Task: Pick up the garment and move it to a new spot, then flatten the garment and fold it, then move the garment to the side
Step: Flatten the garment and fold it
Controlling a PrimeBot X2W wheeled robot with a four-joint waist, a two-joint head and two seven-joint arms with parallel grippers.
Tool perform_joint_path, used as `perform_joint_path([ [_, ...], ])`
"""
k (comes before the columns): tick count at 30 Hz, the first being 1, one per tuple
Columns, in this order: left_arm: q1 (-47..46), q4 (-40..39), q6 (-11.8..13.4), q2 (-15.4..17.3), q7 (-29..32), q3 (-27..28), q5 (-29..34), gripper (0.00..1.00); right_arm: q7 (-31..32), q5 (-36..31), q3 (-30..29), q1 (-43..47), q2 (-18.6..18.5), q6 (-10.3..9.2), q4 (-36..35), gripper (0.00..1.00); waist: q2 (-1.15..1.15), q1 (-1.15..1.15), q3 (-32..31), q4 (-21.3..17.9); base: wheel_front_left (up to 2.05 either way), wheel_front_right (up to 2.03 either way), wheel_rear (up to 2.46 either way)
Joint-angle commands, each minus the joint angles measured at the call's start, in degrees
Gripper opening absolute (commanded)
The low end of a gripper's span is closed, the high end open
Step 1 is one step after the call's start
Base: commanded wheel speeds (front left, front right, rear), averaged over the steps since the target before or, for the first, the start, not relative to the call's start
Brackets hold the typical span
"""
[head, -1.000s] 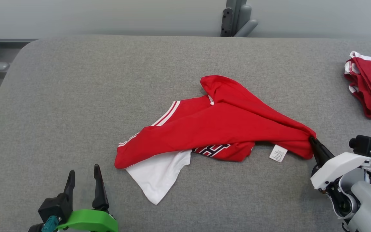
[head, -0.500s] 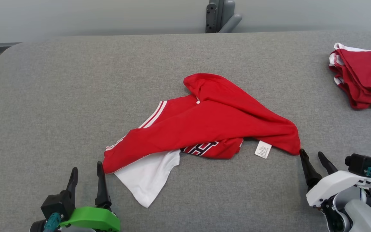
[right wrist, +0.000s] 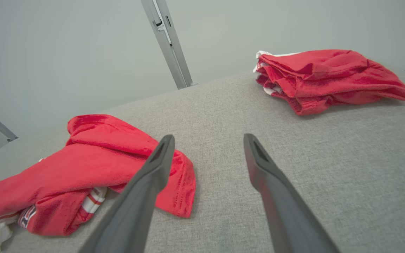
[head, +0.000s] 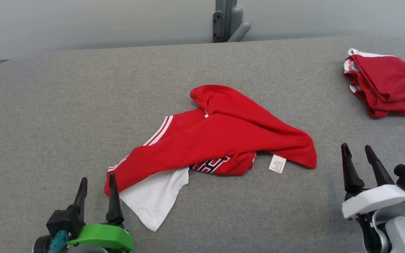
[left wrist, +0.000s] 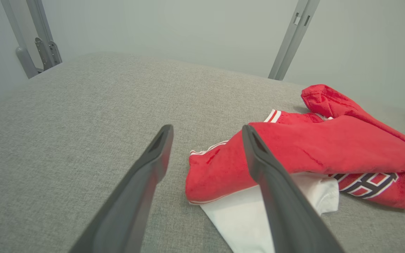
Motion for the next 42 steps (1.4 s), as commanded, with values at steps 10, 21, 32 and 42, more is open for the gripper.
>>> perform_joint_path([
  [10, 3.4, -2.9, -0.8, 0.1, 0.0, -0.4, 2.0, 1.0, -0.1, -15.3, -5.0, 5.6, 7.5, -0.04, -14.7, 1.0, 0.39, 0.0, -4.6, 0.1, 0.0, 0.0, 0.0],
  [21, 7.4, -7.0, -1.0, 0.1, 0.0, -0.1, 2.4, 1.0, -0.1, -19.9, -2.8, 9.6, 10.6, -0.04, -18.1, 1.0, 0.39, 0.0, -6.9, 0.0, 0.0, 0.0, 0.0],
  [32, 7.9, -8.1, -0.8, 0.1, 0.0, -1.2, 2.6, 1.0, -0.1, -20.7, -1.0, 9.6, 11.1, -0.04, -15.9, 1.0, 0.39, 0.0, -7.1, -0.4, 0.0, 0.0, 0.0],
  [42, 8.5, -1.2, -2.0, 0.1, 0.6, -4.8, -0.2, 1.0, -0.2, -20.2, -0.6, 9.0, 11.2, -0.04, -14.0, 1.0, 0.39, 0.0, -7.0, -0.3, 0.0, 0.0, 0.0],
])
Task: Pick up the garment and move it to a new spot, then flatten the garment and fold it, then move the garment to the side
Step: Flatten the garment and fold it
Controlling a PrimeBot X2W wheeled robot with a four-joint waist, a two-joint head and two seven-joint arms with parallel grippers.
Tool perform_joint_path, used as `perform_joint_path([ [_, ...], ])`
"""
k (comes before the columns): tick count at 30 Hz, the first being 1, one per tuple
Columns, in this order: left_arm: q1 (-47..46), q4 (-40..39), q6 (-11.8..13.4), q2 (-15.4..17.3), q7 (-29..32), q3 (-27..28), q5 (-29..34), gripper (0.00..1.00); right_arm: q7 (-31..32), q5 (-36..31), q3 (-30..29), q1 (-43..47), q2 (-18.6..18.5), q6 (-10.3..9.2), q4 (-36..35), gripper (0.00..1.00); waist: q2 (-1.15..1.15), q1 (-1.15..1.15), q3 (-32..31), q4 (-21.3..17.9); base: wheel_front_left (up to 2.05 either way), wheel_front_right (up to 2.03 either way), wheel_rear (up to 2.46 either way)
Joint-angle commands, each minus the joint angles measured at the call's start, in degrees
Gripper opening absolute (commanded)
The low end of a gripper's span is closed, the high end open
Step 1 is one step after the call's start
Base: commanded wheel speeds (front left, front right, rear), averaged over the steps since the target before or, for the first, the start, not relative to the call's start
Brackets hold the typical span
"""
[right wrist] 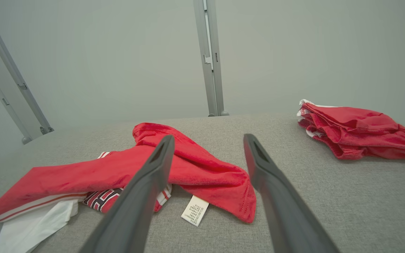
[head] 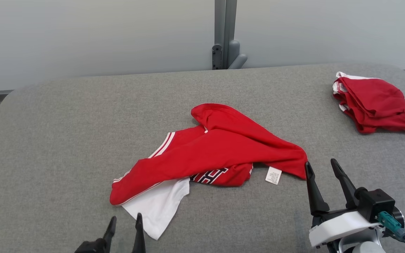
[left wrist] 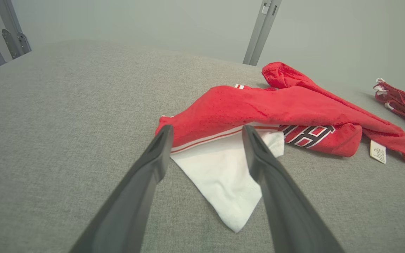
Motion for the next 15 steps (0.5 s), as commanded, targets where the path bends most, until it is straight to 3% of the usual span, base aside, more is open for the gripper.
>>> perform_joint_path([
  [1, 0.2, 1.0, 0.0, 0.1, 0.7, -0.6, -1.1, 1.0, -0.1, 0.3, 0.1, -0.4, 0.0, -0.04, 0.3, 1.0, 0.39, 0.0, 0.1, 0.0, 0.0, 0.0, 0.0],
  [9, -3.0, 10.2, 1.8, 0.1, 6.0, -6.1, -12.4, 1.0, -0.1, 0.5, 0.8, -1.2, 0.0, -0.04, 1.5, 1.0, 0.39, 0.0, 1.0, -1.2, 0.0, 0.0, 0.0],
  [15, -5.3, 13.9, 3.1, 0.1, 7.1, -8.5, -17.0, 1.0, -0.1, 0.2, 0.8, -1.6, 0.0, -0.04, 2.1, 1.0, 0.39, 0.0, 2.3, -2.6, 0.0, 0.0, 0.0],
])
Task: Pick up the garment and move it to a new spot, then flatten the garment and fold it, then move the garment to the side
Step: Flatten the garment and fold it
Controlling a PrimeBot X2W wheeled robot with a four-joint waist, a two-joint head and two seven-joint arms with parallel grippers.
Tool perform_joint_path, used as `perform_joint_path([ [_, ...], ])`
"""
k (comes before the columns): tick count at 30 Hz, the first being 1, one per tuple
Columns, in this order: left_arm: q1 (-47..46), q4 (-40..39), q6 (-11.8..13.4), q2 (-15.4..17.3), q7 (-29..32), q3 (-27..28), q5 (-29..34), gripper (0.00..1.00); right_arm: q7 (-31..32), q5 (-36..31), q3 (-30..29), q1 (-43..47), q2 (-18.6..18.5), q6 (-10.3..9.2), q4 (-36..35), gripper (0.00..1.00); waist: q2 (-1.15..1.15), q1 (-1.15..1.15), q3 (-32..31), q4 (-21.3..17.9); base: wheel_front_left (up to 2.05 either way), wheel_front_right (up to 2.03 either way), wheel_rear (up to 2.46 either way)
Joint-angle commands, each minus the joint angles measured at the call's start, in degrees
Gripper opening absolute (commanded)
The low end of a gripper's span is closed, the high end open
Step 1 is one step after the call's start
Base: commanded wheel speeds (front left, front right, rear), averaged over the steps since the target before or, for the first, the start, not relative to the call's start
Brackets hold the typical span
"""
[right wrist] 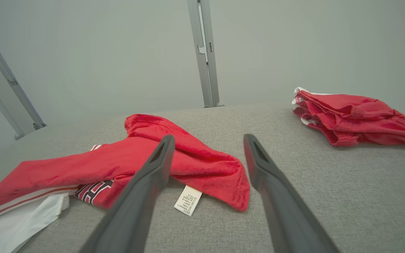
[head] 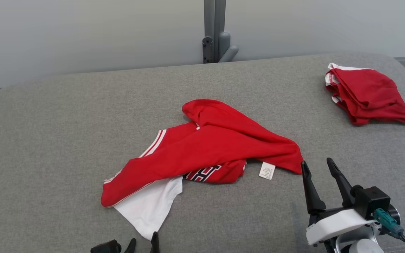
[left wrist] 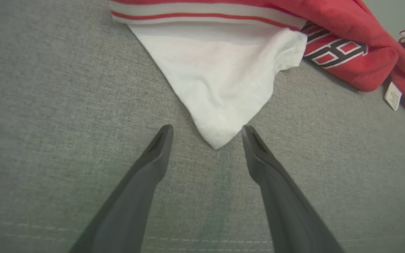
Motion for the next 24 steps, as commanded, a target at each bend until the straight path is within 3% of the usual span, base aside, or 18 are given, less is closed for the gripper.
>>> perform_joint_path([
  [1, -1.5, 1.1, 0.6, 0.2, -0.1, -0.6, -0.9, 1.0, -0.1, 0.1, -0.5, -0.4, -0.1, -0.04, 0.8, 1.0, 0.39, 0.0, 0.9, -0.8, 0.0, 0.0, 0.0],
  [5, -3.0, 3.1, 0.9, 0.2, -0.4, -1.6, -3.0, 1.0, 0.1, -0.2, -1.3, -1.6, 0.0, -0.04, 3.6, 1.0, 0.39, 0.0, 1.7, -1.4, 0.0, 0.0, 0.0],
  [7, -3.3, 3.5, 0.9, 0.2, -0.5, -1.9, -3.4, 0.95, 0.0, -0.6, -1.3, -2.1, 0.0, -0.04, 4.4, 1.0, 0.39, 0.0, 1.9, -1.4, 0.0, 0.0, 0.0],
  [8, -3.7, 3.9, 0.9, 0.2, -0.6, -2.1, -3.6, 0.78, 0.0, -1.0, -1.4, -2.6, 0.0, -0.04, 5.3, 1.0, 0.39, 0.0, 2.1, -1.3, 0.0, 0.0, 0.0],
  [9, -4.1, 4.3, 1.0, 0.2, -0.8, -2.4, -4.1, 0.54, 0.1, -1.0, -1.6, -3.0, 0.0, -0.04, 6.4, 1.0, 0.39, 0.0, 2.3, -1.2, 0.0, 0.0, 0.0],
  [10, -4.5, 4.8, 1.0, 0.2, -0.9, -2.7, -4.3, 0.39, 0.2, -0.6, -1.8, -3.4, -0.1, -0.04, 7.5, 1.0, 0.39, 0.0, 2.5, -1.2, 0.0, 0.0, 0.0],
  [11, -4.9, 5.2, 0.9, 0.1, -1.1, -3.0, -4.6, 0.15, 0.5, -0.3, -2.0, -4.0, -0.1, -0.04, 8.8, 1.0, 0.39, 0.0, 2.7, -1.1, 0.0, 0.0, 0.0],
  [12, -5.2, 5.5, 0.7, 0.1, -1.2, -3.3, -4.8, 0.0, 1.1, -0.1, -2.1, -4.7, 0.0, -0.04, 10.2, 1.0, 0.39, 0.0, 2.8, -0.9, 0.0, 0.0, 0.0],
  [24, -8.1, 5.8, 0.3, 0.2, -4.2, -5.5, -3.7, 0.0, 2.4, 4.4, -6.5, -16.1, -0.1, -0.04, 30.5, 1.0, 0.39, 0.0, 4.6, 3.3, 0.0, 0.0, 0.0],
])
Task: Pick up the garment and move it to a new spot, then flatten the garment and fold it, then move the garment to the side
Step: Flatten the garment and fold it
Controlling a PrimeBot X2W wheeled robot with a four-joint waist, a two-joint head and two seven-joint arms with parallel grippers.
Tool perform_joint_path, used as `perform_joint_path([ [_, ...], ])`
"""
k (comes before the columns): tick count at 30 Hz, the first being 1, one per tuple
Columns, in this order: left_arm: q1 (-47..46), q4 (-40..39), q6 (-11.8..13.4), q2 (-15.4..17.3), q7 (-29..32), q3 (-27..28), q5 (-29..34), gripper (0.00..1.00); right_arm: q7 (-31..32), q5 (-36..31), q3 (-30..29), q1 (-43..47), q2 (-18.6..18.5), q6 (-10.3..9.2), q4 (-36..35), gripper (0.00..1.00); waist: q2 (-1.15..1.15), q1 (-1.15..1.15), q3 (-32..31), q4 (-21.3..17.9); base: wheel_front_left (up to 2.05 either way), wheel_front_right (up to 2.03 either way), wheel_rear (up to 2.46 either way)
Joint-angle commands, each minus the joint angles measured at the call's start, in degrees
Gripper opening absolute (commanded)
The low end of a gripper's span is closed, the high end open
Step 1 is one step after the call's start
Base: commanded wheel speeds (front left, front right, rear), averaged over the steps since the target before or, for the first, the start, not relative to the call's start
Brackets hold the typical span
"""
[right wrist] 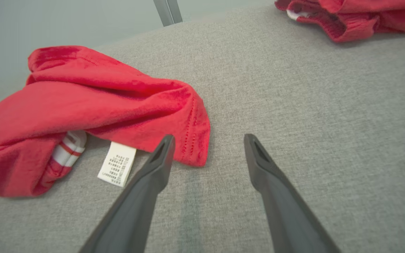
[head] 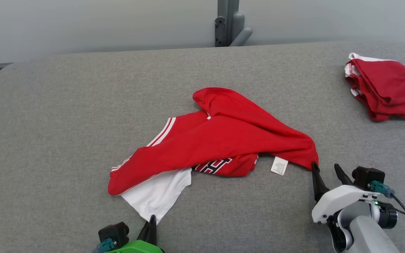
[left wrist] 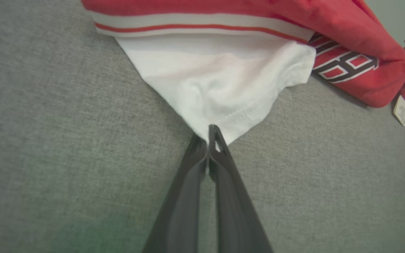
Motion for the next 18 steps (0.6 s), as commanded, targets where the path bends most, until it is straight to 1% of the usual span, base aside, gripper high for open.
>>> perform_joint_path([
  [1, -0.8, -0.1, -0.1, 0.3, -0.3, 0.0, 0.4, 0.0, -0.5, 1.2, -0.4, -1.5, -0.1, -0.04, 2.0, 1.0, 0.38, 0.0, 0.6, 1.3, 0.0, 0.0, 0.0],
  [5, -1.0, -0.3, 0.2, 0.4, -0.6, 0.0, 0.4, 0.0, -1.1, 3.9, 0.0, -4.7, -0.1, -0.04, 8.0, 1.0, 0.38, 0.0, 1.1, 2.4, 0.0, 0.0, 0.0],
  [9, -1.1, -0.7, 0.4, 0.7, -0.8, 0.2, 0.2, 0.0, -1.7, 4.6, 1.4, -7.2, -0.1, -0.04, 12.9, 1.0, 0.38, 0.0, 1.4, 3.0, 0.0, 0.0, 0.0],
  [10, -1.0, -0.8, 0.4, 0.8, -0.9, 0.2, 0.2, 0.0, -1.8, 4.9, 1.9, -7.7, -0.1, -0.04, 14.0, 0.95, 0.38, 0.0, 1.4, 3.1, 0.0, 0.0, 0.0],
  [11, -1.0, -0.9, 0.5, 0.8, -0.9, 0.3, 0.1, 0.0, -1.9, 5.1, 2.3, -8.2, -0.1, -0.04, 14.8, 0.88, 0.38, 0.0, 1.5, 3.2, 0.0, 0.0, 0.0],
  [13, -1.0, -1.1, 0.6, 1.0, -1.0, 0.3, 0.1, 0.0, -2.1, 5.7, 3.2, -8.9, 0.0, -0.04, 16.7, 0.63, 0.38, 0.0, 1.5, 3.3, 0.0, 0.0, 0.0],
  [14, -1.0, -1.2, 0.7, 1.0, -1.1, 0.3, 0.1, 0.0, -2.2, 6.0, 3.6, -9.2, 0.0, -0.04, 17.4, 0.47, 0.38, 0.0, 1.5, 3.3, 0.0, 0.0, 0.0],
  [16, -1.1, -1.5, 0.7, 1.2, -1.3, 0.5, 0.2, 0.0, -2.4, 6.8, 4.3, -9.9, 0.0, -0.04, 18.4, 0.28, 0.38, 0.0, 1.5, 3.3, 0.0, 0.0, 0.0],
  [18, -1.1, -1.8, 0.8, 1.3, -1.5, 0.6, 0.2, 0.0, -2.6, 7.7, 5.1, -10.3, 0.0, -0.04, 19.1, 0.0, 0.38, 0.0, 1.4, 3.2, 0.0, 0.0, 0.0],
])
